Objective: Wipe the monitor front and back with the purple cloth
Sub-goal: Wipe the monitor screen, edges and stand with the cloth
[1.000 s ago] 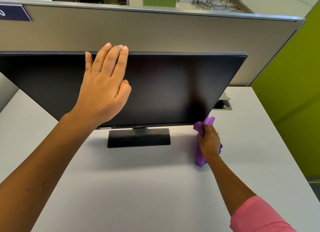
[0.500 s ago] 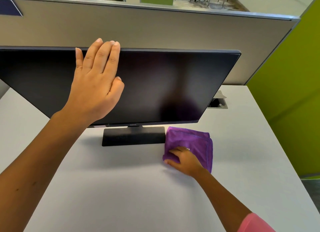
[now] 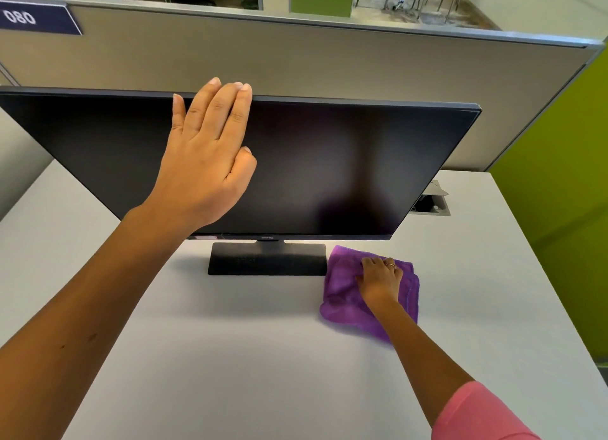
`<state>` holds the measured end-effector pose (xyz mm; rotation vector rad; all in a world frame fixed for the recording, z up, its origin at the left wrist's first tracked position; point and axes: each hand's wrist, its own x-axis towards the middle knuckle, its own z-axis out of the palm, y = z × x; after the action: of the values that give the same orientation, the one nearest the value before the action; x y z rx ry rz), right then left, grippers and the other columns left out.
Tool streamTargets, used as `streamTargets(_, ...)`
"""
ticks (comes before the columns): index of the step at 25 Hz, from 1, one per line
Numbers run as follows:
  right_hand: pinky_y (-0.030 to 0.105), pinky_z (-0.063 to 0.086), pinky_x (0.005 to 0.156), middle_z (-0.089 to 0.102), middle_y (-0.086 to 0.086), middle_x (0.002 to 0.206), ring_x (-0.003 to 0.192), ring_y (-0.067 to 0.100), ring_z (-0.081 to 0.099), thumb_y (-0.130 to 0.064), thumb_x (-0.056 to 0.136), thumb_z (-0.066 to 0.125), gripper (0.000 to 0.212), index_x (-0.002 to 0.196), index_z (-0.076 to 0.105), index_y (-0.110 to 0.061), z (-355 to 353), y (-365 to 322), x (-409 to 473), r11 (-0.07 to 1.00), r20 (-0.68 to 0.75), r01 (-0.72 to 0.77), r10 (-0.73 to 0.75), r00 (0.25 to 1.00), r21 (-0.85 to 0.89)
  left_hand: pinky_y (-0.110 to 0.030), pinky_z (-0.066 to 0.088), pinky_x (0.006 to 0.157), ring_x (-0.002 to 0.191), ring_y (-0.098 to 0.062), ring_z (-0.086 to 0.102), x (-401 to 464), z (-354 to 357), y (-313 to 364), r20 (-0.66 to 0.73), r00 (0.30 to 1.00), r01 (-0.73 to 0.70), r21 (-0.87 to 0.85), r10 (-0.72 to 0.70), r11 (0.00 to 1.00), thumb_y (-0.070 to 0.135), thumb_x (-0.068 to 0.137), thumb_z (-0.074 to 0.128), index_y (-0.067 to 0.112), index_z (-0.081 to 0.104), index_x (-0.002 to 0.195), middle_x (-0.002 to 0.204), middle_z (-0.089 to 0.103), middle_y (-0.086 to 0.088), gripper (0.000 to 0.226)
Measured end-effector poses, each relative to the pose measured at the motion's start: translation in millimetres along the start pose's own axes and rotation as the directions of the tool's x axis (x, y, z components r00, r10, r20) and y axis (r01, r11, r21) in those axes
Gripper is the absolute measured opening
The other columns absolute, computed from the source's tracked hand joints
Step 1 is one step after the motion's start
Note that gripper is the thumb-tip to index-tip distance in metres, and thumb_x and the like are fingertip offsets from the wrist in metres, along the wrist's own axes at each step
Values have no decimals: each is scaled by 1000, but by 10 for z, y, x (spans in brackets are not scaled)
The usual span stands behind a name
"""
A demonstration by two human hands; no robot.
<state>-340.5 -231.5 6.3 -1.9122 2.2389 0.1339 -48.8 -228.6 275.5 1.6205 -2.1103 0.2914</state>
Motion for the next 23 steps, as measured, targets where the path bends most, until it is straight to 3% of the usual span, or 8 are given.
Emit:
streamTargets(4,42,34,99,56,6,128,124,30,43,-56,87,52,53,125,48,-19,-106,270,-50,991,38,-134,135,990,-20,-48,-3,118,147,-22,8,-6,10,0,-6,1000,0,2,0,1000,22,90,28,12,19,150,156,22,-4,62)
streamTargets(7,40,34,97,53,6,129,123,31,41,-35,93,49,34,123,50,-19,-115,568,-107,986,74,-159,163,984,-51,-49,-3,118,147,-22,8,-7,8,4,-5,1000,0,-5,0,1000,23,90,27,12,19,150,156,22,-5,62)
streamTargets(9,36,39,88,58,8,117,109,29,49,-23,94,44,22,112,57,-18,-91,677,-146,984,-14,-124,127,992,130,-49,-2,118,147,-23,8,-5,3,10,-4,1000,-1,-10,1,1000,23,90,27,12,19,150,156,21,-5,62)
streamTargets(11,31,40,67,59,5,91,88,28,54,-22,93,43,11,91,53,-19,-111,647,-189,914,-189,-109,196,962,391,-49,-3,118,147,-22,8,-3,-1,15,-3,1000,-1,-11,1,1000,23,90,27,12,19,150,156,21,-4,62)
streamTargets(13,27,38,58,59,-2,81,78,30,58,-23,94,46,11,87,54,-20,-204,527,-240,847,-319,-38,240,917,530,-48,-4,117,146,-23,9,-6,-1,9,-5,1000,-2,-11,2,1000,23,89,26,12,20,150,156,22,-5,63)
streamTargets(17,39,54,76,70,11,99,85,31,66,-13,92,56,21,110,66,-10,-327,294,-257,862,-539,180,123,833,474,-47,-4,117,146,-23,9,-6,4,8,-7,1000,-6,-8,6,1000,22,88,26,11,19,150,155,22,-5,63)
streamTargets(20,31,47,88,64,10,118,105,28,61,-25,97,50,33,125,57,-10,-337,155,-200,792,-424,149,148,893,591,-47,-4,117,146,-23,9,-5,-5,14,-4,1000,-4,-10,4,1000,22,88,26,12,19,150,155,22,-5,63)
streamTargets(23,20,41,82,62,6,121,108,26,59,-31,99,44,38,131,50,-13,-260,102,-166,741,-312,74,189,931,668,-48,-4,117,146,-22,8,-8,-13,17,1,1000,-3,-14,3,1000,22,88,26,12,19,150,156,22,-4,63)
